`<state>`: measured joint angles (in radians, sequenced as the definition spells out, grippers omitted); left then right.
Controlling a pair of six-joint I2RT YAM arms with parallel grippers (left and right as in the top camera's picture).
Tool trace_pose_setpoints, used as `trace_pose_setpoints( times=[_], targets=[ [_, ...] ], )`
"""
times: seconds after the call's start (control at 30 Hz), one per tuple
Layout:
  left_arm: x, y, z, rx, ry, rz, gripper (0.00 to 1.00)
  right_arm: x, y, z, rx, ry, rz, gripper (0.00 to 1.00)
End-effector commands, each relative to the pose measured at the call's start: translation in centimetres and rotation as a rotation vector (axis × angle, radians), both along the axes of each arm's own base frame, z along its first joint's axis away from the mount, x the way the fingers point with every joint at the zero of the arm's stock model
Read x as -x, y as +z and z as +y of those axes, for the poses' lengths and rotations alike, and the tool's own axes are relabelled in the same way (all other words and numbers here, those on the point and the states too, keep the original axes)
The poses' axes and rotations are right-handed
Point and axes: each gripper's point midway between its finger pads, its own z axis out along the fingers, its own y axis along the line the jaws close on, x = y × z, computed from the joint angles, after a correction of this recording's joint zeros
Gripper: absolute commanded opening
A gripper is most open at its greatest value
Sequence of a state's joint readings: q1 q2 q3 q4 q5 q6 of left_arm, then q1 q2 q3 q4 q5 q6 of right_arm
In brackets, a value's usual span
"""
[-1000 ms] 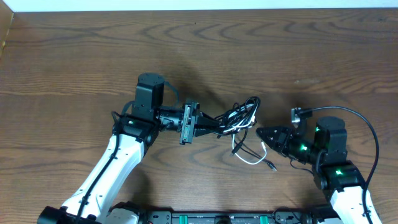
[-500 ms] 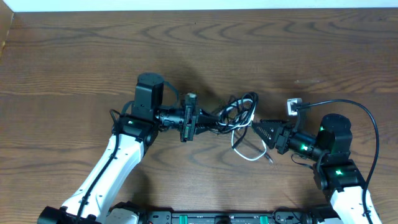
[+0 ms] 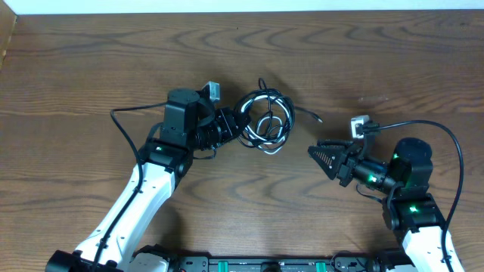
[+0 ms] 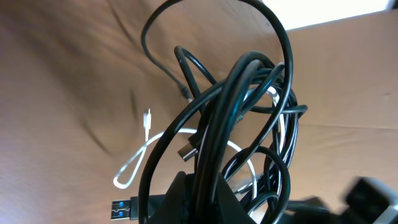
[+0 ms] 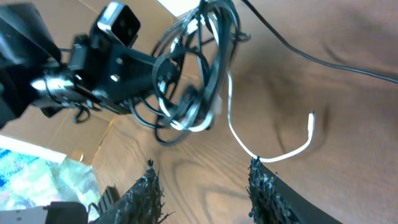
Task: Untangle cables
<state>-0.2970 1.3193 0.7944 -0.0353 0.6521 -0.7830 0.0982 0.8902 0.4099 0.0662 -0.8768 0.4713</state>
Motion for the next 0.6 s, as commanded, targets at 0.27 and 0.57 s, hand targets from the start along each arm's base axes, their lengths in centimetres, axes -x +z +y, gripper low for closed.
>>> trace_pose_setpoints(
  times=[0.27, 0.57],
  targets=[
    [-0.1, -0.4, -2.3, -0.326, -0.131, -0.327, 0.07, 0.2, 1.3, 1.1, -0.038, 0.029, -0.034, 0.42],
    [1.5, -0.3, -4.6, -0.320, -0.196, -0.345, 0.08, -0.6, -0.6, 1.8, 0.055, -0.049, -0.015, 0.45]
  ],
)
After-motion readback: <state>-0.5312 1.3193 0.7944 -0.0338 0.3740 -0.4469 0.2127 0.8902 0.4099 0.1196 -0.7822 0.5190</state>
